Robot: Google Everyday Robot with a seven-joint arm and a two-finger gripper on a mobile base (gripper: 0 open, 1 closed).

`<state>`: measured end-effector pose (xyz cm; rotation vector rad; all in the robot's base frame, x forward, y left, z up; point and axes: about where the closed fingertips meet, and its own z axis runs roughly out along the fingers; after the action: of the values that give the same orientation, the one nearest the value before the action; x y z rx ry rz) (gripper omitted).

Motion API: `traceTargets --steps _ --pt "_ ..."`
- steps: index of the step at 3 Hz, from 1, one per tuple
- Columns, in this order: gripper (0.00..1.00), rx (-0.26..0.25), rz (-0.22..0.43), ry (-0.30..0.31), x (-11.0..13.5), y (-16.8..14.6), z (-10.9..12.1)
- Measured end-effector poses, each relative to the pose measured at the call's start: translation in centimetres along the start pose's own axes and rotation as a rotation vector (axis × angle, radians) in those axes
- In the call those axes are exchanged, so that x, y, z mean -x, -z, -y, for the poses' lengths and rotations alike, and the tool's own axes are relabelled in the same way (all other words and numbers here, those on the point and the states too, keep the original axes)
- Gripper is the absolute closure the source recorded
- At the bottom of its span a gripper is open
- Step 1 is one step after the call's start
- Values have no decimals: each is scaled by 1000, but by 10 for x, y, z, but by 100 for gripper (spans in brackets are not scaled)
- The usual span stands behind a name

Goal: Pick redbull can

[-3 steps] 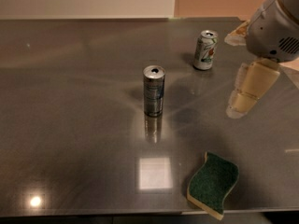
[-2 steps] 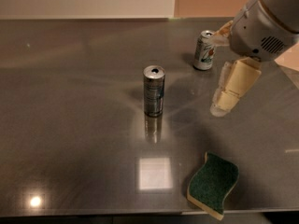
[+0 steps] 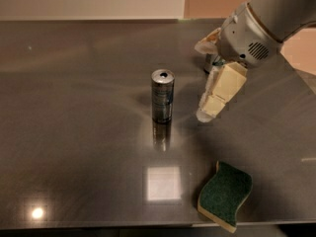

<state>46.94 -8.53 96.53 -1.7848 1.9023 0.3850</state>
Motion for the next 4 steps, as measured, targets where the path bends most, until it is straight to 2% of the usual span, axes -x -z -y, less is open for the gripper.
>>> traceTargets --steps 1,2,4 --pt "0 31 51 6 16 -16 0" --pt "0 35 70 2 28 -34 4" --pt "0 24 79 -27 36 -66 26"
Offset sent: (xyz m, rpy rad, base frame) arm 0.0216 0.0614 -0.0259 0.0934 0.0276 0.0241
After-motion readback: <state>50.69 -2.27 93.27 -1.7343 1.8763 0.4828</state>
